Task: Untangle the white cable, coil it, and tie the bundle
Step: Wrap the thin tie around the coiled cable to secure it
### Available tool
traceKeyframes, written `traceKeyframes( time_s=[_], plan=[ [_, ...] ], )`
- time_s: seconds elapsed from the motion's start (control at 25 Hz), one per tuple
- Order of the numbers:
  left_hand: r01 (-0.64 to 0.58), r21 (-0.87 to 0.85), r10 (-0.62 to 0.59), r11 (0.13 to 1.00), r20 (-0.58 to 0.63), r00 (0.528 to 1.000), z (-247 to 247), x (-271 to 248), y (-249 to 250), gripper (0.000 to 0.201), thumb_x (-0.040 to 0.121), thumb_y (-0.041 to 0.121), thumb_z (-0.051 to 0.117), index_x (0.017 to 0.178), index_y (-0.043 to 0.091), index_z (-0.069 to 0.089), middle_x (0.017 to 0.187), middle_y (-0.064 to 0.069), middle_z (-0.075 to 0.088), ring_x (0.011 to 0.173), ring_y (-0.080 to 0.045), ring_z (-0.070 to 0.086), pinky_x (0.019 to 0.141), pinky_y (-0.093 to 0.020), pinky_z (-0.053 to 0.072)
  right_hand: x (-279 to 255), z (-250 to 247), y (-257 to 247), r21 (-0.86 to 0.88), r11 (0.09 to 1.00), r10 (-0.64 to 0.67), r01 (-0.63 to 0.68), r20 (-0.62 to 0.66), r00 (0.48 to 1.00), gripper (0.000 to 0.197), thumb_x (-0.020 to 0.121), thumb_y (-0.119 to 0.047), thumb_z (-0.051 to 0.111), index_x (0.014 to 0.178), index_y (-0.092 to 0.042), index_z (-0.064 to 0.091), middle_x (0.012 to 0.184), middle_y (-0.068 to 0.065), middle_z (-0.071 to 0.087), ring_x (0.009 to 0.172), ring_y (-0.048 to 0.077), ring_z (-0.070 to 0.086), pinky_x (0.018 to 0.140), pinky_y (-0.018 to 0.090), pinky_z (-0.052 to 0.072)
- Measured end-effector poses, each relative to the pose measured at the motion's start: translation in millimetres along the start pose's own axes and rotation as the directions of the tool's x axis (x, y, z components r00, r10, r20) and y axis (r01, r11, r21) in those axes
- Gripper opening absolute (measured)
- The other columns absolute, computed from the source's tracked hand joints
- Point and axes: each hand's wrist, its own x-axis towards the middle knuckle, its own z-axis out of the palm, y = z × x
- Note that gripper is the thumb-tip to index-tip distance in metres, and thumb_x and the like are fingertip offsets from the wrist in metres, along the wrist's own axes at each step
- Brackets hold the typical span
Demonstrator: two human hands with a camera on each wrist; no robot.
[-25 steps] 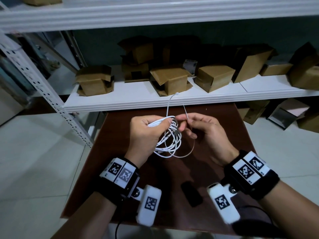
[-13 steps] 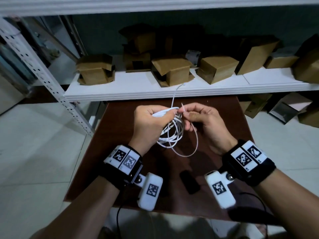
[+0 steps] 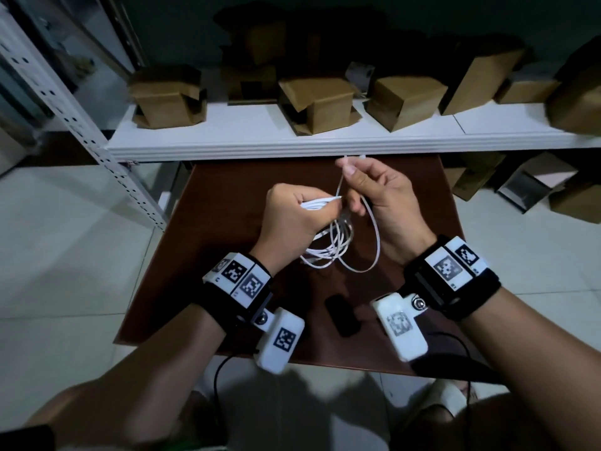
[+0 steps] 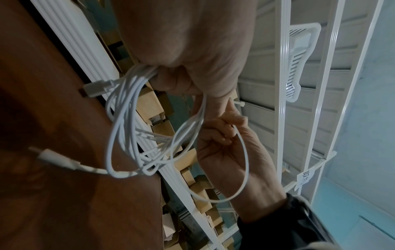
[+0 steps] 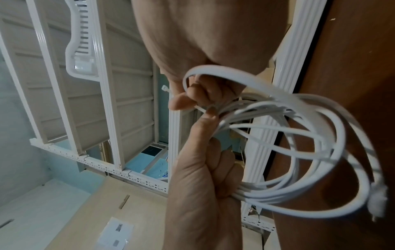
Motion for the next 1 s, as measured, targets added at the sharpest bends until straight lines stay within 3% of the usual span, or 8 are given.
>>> traceKeyframes(
  time_s=[0.2, 0.44, 0.56, 0.6, 0.64, 0.72, 0.88, 1.0],
  plan=[
    [-0.005, -0.022, 0.005, 1.0, 0.005, 1.0, -5.2, 7.0, -3.1, 0.013, 0.086, 0.025, 0.081, 0.086, 0.012, 0.085, 0.081, -0.013, 0.081, 0.082, -0.039, 0.078, 0.075, -0.062, 0.058, 2.6, 0.7, -2.5, 0.01, 0.999, -0.052, 0.052, -0.009, 0.999, 0.012, 0.097, -0.002, 0.065, 0.107, 0.005, 0.064, 0.05, 0.003, 0.053, 0.039, 0.006, 0.045, 0.044, 0.015, 0.038],
    [-0.073, -0.265, 0.094, 0.961, 0.068, 0.993, -1.6, -0.5, 13.2, 0.028, 0.097, -0.005, 0.064, 0.124, -0.002, 0.073, 0.076, -0.02, 0.073, 0.075, -0.03, 0.074, 0.083, -0.045, 0.061, -2.1, 3.7, 9.3, -0.027, 0.999, -0.045, 0.045, -0.003, 0.999, 0.023, 0.095, -0.003, 0.068, 0.111, 0.014, 0.066, 0.051, 0.005, 0.056, 0.041, 0.006, 0.047, 0.047, 0.014, 0.038],
    [-0.082, -0.303, 0.109, 0.949, 0.072, 0.991, -5.1, -4.2, 18.4, 0.031, 0.1, -0.004, 0.062, 0.13, -0.003, 0.069, 0.08, 0.002, 0.074, 0.078, -0.018, 0.075, 0.082, -0.028, 0.058, -4.1, 4.2, 8.5, -0.034, 0.998, -0.045, 0.044, -0.025, 0.999, 0.025, 0.094, -0.005, 0.069, 0.113, 0.012, 0.069, 0.05, 0.003, 0.057, 0.041, 0.005, 0.046, 0.045, 0.014, 0.034],
    [-0.078, -0.305, 0.098, 0.949, 0.049, 0.994, -7.0, -3.7, 19.0, 0.03, 0.103, 0.001, 0.061, 0.132, -0.001, 0.068, 0.092, -0.013, 0.081, 0.081, -0.006, 0.074, 0.083, -0.02, 0.055, -5.3, 4.6, 7.8, -0.044, 0.998, -0.049, 0.047, -0.027, 0.998, 0.025, 0.094, -0.006, 0.069, 0.114, 0.011, 0.071, 0.05, 0.004, 0.056, 0.042, 0.006, 0.045, 0.045, 0.014, 0.034],
    [-0.078, -0.304, 0.089, 0.95, 0.022, 0.996, -8.1, -3.4, 19.6, 0.029, 0.105, 0.006, 0.06, 0.131, 0.002, 0.069, 0.11, -0.02, 0.059, 0.084, 0.001, 0.073, 0.085, -0.017, 0.053, -6.8, 5.0, 7.6, -0.057, 0.997, -0.051, 0.049, -0.031, 0.998, 0.025, 0.094, -0.006, 0.07, 0.114, 0.01, 0.072, 0.05, 0.005, 0.056, 0.042, 0.006, 0.044, 0.046, 0.014, 0.034],
    [-0.099, -0.287, 0.091, 0.953, -0.04, 0.995, -7.5, -3.2, 20.7, 0.027, 0.106, 0.014, 0.06, 0.126, 0.002, 0.073, 0.093, -0.012, 0.082, 0.089, -0.005, 0.075, 0.091, -0.021, 0.053, -9.8, 7.0, 8.4, -0.09, 0.994, -0.064, 0.061, -0.036, 0.997, 0.024, 0.094, -0.004, 0.07, 0.114, 0.01, 0.073, 0.049, 0.007, 0.055, 0.041, 0.005, 0.045, 0.048, 0.013, 0.038],
    [-0.102, -0.305, 0.073, 0.947, -0.103, 0.992, -2.4, -7.1, 24.9, 0.016, 0.1, 0.003, 0.066, 0.11, 0.008, 0.078, 0.079, -0.018, 0.079, 0.069, -0.009, 0.075, 0.076, -0.024, 0.058, -12.5, 8.9, 10.0, -0.147, 0.986, -0.078, 0.075, -0.016, 0.997, 0.024, 0.095, -0.006, 0.069, 0.114, 0.009, 0.073, 0.048, 0.007, 0.055, 0.042, 0.007, 0.046, 0.05, 0.015, 0.04],
    [-0.086, -0.355, 0.066, 0.931, -0.069, 0.995, -3.5, -4.6, 19.4, 0.019, 0.099, 0.004, 0.069, 0.115, -0.001, 0.078, 0.075, -0.023, 0.076, 0.066, -0.027, 0.075, 0.079, -0.047, 0.063, -11.8, 6.6, 7.5, -0.134, 0.989, -0.069, 0.066, -0.018, 0.997, 0.024, 0.095, -0.004, 0.069, 0.114, 0.01, 0.072, 0.048, 0.008, 0.055, 0.04, 0.007, 0.047, 0.048, 0.014, 0.04]
  ],
)
